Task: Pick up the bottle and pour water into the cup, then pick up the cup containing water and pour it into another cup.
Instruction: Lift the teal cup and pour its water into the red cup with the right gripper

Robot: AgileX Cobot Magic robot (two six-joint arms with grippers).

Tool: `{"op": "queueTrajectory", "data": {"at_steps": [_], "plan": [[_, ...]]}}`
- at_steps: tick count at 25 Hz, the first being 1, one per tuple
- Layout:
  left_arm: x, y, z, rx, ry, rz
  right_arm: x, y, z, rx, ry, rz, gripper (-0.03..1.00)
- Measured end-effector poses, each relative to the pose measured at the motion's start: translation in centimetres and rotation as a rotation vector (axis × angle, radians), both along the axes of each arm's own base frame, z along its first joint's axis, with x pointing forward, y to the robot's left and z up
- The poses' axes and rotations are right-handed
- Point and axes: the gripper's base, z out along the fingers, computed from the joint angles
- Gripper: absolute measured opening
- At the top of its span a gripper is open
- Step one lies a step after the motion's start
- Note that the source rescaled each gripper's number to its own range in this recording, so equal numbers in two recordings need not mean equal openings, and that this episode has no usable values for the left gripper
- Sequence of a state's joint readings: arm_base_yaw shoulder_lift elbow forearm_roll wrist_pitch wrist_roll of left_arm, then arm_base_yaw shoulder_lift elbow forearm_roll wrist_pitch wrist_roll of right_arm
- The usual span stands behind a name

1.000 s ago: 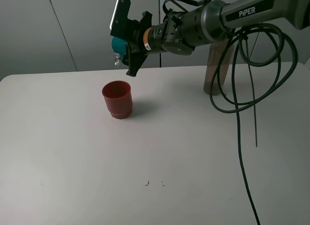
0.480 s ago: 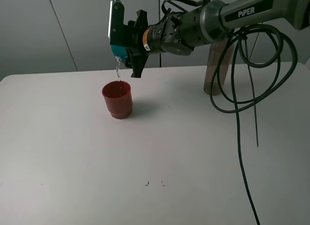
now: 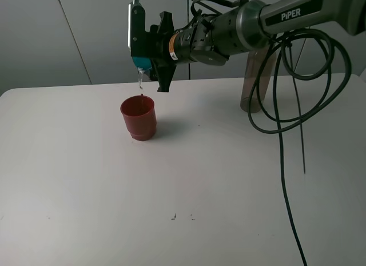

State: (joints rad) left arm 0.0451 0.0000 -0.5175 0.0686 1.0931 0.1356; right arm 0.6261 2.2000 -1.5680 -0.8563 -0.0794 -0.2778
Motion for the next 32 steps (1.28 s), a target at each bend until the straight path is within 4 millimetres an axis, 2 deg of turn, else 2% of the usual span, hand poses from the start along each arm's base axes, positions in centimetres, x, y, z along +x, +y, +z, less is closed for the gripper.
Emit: {"op": "queueTrajectory", "data": {"at_steps": [32], "plan": [[0.0,0.0,0.0,0.0,0.0,0.0,0.03,0.02,0.07,-0.156,-0.132,0.109,0.09]]}}
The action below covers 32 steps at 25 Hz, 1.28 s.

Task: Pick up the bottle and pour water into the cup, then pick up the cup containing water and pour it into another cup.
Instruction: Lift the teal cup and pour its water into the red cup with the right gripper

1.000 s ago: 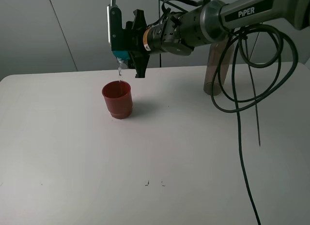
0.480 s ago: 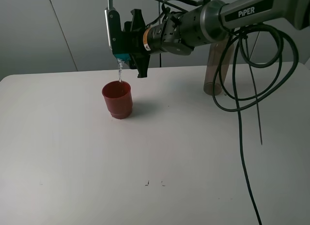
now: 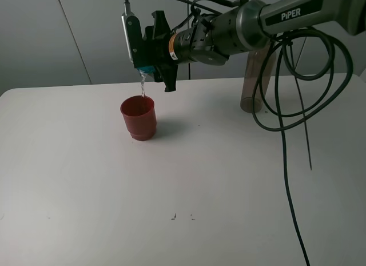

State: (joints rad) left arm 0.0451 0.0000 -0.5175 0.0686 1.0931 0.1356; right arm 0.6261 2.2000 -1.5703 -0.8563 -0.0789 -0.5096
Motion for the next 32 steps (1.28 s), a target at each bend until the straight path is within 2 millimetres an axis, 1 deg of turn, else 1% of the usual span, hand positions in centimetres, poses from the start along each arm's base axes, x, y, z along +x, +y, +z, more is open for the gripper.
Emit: {"op": "queueTrajectory", "data": {"at_steps": [21,32], "plan": [[0.0,0.0,0.0,0.0,0.0,0.0,-0.05,0.08,0.01,-0.116,-0.099,0.084,0.09],[0.0,0.0,0.0,0.0,0.0,0.0,-0.18,0.38,0.18,-0.148,-0.157,0.142,0.09]]}}
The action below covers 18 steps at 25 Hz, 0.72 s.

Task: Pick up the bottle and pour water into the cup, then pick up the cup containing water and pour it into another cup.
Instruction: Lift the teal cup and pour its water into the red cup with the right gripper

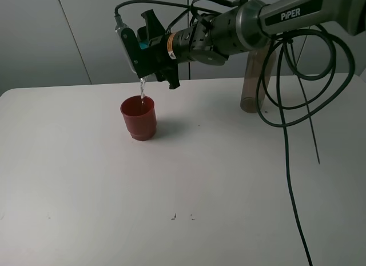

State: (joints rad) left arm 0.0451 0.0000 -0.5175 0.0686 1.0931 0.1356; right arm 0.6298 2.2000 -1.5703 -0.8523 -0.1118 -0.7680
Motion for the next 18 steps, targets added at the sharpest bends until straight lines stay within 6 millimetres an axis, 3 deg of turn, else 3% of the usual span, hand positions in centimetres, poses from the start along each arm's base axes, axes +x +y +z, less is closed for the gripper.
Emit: {"op": "queueTrajectory", "data": {"at_steps": [18], "plan": [[0.0,0.0,0.0,0.0,0.0,0.0,-0.17,0.33,0.17,-0.061,-0.084,0.078,0.09]]}}
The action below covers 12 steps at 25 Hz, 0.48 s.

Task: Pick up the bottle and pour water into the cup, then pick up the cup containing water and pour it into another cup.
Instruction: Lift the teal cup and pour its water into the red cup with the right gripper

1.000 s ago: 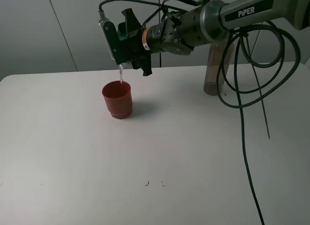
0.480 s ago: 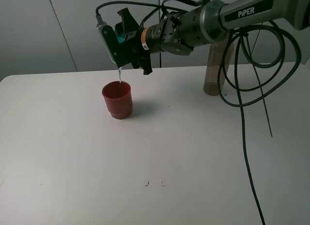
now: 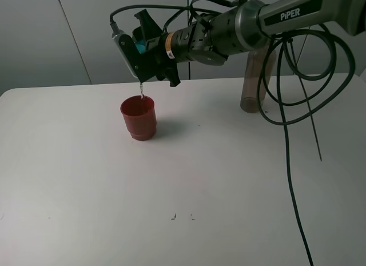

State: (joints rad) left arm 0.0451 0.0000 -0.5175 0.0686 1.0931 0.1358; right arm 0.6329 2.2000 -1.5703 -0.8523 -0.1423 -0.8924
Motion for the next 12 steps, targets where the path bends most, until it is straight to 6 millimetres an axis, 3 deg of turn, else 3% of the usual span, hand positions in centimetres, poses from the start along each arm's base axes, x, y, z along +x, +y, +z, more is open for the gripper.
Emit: {"op": "queueTrajectory", "data": {"at_steps": [12], "plan": [[0.0,0.0,0.0,0.0,0.0,0.0,-0.14,0.19,0.02,-0.062,-0.062,0.049,0.09]]}}
